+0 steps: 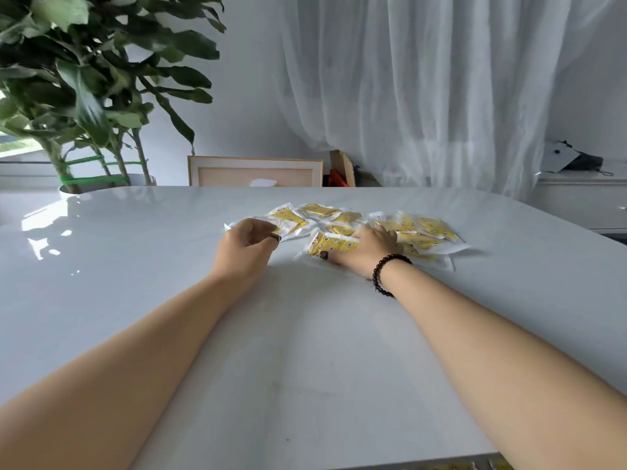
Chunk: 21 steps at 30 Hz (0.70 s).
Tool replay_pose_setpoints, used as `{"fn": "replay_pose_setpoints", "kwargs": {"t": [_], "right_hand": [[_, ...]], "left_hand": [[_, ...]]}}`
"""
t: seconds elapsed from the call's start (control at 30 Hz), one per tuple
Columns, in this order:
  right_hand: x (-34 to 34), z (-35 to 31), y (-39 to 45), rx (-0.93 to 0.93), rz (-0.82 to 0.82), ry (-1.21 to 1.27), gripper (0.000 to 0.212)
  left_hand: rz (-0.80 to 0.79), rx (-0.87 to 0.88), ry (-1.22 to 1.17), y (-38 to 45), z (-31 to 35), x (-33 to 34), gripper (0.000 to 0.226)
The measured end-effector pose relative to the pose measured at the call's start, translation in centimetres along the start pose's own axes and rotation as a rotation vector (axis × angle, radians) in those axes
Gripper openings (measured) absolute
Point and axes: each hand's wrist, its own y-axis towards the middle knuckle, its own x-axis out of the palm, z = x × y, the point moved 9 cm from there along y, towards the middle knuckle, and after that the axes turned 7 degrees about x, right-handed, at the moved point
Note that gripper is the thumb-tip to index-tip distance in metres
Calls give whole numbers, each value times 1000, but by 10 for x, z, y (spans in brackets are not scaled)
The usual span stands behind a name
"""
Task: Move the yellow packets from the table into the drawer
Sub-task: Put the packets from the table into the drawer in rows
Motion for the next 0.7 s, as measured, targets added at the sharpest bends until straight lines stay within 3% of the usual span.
{"fn": "replay_pose_setpoints", "kwargs": {"t": [0.13, 0.23, 0.33, 0.43, 0.57, 0.6, 0.7], "right_hand": [[-7, -10, -17, -202, -73, 528, 37], [-15, -27, -35, -350, -105, 663, 25], [-13, -39, -46, -419, -157, 777, 27], [-11, -35, -39, -411, -139, 737, 18], [-60, 28, -9, -224, 397, 557, 19], [-62, 45, 0, -112, 409, 422, 29], [-31, 73, 16, 95, 72, -31, 67]], "left_hand": [[-62, 80, -9, -5, 7, 5, 31], [-150, 138, 38, -5, 11, 15, 45], [-246, 149, 144, -8, 10, 23, 29], [-212, 153, 180, -7, 8, 20, 46], [-90, 84, -19, -6, 6, 7, 27], [-54, 46, -90, -5, 2, 4, 22], [30, -5, -187, -2, -5, -4, 19]]}}
